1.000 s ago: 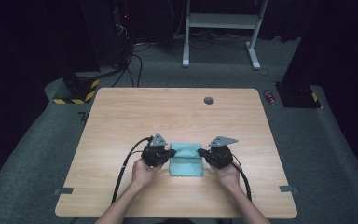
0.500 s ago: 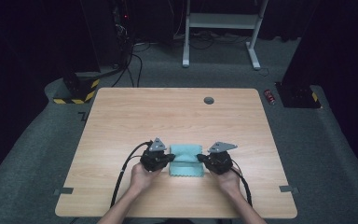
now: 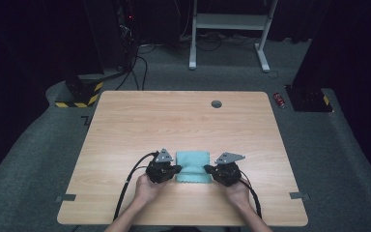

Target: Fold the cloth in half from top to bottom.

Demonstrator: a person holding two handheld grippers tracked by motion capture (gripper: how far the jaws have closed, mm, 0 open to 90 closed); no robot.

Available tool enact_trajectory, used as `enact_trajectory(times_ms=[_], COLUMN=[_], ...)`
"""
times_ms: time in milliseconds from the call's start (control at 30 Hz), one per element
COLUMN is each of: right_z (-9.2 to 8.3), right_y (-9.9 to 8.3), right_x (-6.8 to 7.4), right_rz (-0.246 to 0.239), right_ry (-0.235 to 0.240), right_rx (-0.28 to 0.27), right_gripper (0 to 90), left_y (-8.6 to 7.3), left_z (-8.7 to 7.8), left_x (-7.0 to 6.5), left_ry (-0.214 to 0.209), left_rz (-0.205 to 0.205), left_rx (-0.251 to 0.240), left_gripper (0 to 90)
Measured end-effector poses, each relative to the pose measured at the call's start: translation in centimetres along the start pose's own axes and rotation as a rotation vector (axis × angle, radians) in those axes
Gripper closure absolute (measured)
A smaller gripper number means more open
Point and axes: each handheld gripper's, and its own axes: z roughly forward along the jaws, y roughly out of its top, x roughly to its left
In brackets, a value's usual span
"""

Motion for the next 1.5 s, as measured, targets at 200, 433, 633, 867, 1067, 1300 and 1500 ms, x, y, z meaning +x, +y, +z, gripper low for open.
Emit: enact_trajectory(times_ms=[200, 433, 633, 867, 1067, 1300, 1500], right_z=[-0.1, 0.0, -0.8, -1.9, -0.1, 1.0, 0.8], right_y=[-0.3, -0.5, -0.4, 0.6, 1.4, 1.7, 0.6], right_x=[0.0, -0.1, -0.4, -1.1, -1.3, -1.3, -0.2], right_rz=[0.005, 0.004, 0.025, 0.061, 0.088, 0.087, 0.07], right_ry=[-0.004, -0.006, -0.005, -0.013, -0.036, -0.033, -0.011], right_rx=[0.003, 0.016, -0.009, -0.053, -0.017, 0.037, 0.061], right_gripper=[89.1, 88.3, 75.3, 78.1, 78.7, 78.2, 75.8], left_y=[-0.1, -0.3, -0.3, 1.3, 2.2, 2.3, 1.3], left_z=[0.1, 0.4, -0.6, -1.2, 0.2, 1.4, 1.0], left_x=[-0.3, -0.5, -0.3, -0.1, 0.6, 0.3, -0.6], left_ry=[-0.006, -0.003, -0.018, 0.012, 0.061, 0.069, 0.064], left_rz=[0.005, 0.006, -0.034, -0.069, -0.113, -0.098, -0.072], left_rx=[-0.001, 0.017, -0.019, -0.062, -0.042, 0.025, 0.048], left_gripper=[87.9, 86.3, 73.5, 67.7, 66.1, 60.9, 56.8])
